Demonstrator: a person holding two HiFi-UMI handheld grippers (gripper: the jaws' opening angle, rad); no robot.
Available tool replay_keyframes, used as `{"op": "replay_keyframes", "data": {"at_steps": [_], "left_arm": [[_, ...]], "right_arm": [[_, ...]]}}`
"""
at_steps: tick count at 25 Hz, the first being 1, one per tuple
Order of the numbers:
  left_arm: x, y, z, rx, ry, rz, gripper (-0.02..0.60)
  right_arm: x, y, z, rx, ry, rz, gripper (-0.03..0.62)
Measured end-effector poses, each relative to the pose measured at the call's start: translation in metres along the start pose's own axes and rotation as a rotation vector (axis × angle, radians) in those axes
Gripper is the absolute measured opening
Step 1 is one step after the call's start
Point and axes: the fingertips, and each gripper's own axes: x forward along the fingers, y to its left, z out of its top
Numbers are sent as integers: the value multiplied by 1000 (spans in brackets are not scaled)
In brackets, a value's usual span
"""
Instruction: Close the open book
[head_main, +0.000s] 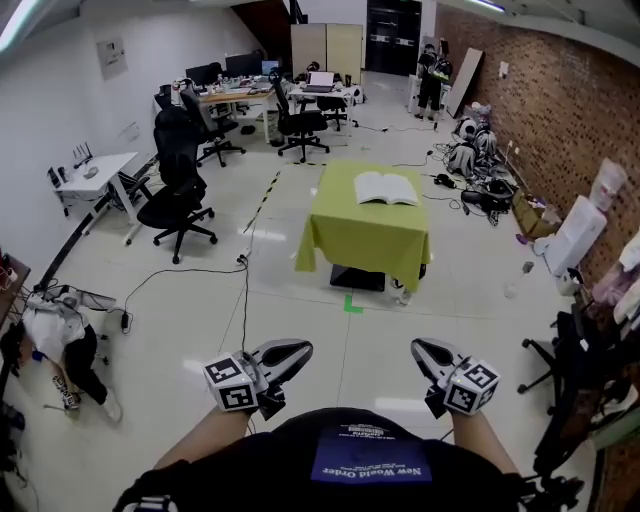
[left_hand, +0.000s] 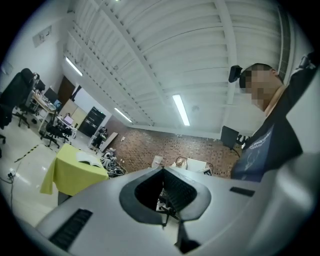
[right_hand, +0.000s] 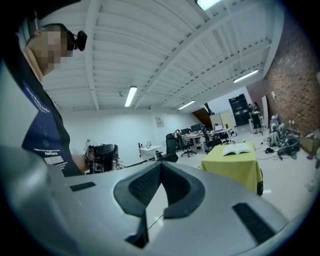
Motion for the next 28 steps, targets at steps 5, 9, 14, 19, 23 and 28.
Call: {"op": "replay_keyframes", "data": {"at_steps": [5, 9, 14, 19, 23, 28], "left_arm": [[54, 1, -5, -28, -25, 47, 6], [79, 11, -5, -38, 3, 64, 6], [91, 37, -2, -73, 5, 60, 6], [102, 80, 3, -70, -12, -11, 6], [101, 128, 38, -51, -9, -75, 6], [80, 202, 81, -27, 31, -95, 6]], "right_arm": [[-11, -55, 8, 3, -2, 59, -14], [-10, -84, 10, 36, -8, 70, -14], [-1, -109, 3, 62, 10, 39, -14], [32, -123, 3, 35, 27, 8, -14], [77, -132, 26, 16, 14, -49, -14], [157, -133, 43, 52, 7, -82, -14]]}}
